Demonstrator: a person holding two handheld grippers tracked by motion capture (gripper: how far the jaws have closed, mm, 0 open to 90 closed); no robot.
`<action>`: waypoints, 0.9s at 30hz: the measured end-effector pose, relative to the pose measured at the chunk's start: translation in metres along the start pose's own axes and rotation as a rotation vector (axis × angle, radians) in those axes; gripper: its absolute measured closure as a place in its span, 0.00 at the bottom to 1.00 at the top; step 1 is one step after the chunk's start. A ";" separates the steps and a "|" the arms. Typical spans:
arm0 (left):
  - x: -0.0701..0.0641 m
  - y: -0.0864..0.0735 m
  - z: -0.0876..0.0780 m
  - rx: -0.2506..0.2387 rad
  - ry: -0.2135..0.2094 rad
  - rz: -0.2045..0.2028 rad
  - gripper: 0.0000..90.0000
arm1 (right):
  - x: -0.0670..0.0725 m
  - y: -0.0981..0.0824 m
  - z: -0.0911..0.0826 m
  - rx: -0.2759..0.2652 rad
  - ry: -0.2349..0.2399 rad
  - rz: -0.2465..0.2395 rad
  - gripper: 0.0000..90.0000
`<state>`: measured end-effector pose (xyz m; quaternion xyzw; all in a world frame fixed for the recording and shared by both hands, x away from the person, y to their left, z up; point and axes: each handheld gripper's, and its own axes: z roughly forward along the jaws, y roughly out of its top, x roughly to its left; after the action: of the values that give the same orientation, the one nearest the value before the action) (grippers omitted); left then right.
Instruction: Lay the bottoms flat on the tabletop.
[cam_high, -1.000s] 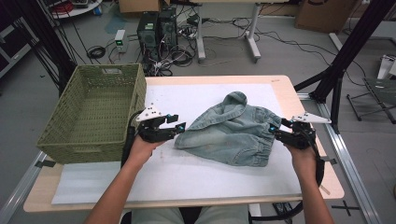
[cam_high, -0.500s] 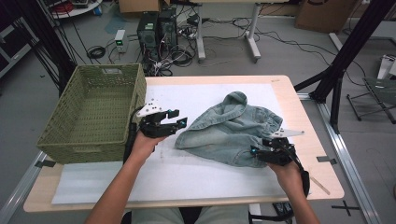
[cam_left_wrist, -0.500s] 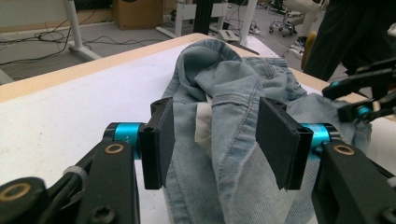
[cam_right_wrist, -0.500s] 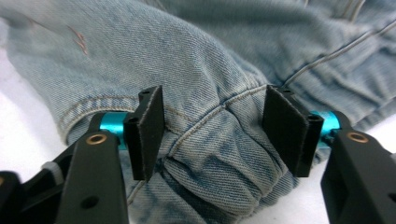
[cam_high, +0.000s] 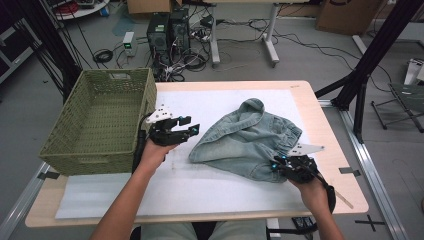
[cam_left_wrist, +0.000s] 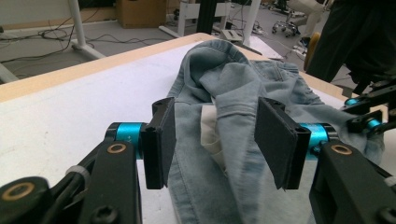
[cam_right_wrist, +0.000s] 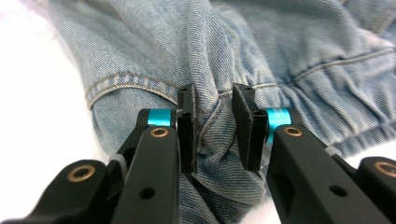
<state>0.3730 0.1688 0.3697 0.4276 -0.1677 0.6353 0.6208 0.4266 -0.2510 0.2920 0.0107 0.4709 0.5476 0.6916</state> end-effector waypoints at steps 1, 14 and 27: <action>0.000 0.000 0.000 0.005 0.000 0.001 0.54 | -0.006 -0.001 -0.006 -0.002 -0.003 0.015 0.82; -0.006 0.001 0.013 -0.010 0.043 0.020 0.52 | -0.042 -0.022 -0.069 0.010 -0.186 0.006 0.82; -0.004 -0.005 0.030 0.008 0.024 -0.022 0.52 | -0.046 0.011 -0.052 -0.131 -0.284 0.148 0.49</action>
<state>0.3876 0.1447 0.3821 0.4242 -0.1527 0.6342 0.6282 0.3861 -0.3080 0.2978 0.0776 0.3296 0.6195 0.7082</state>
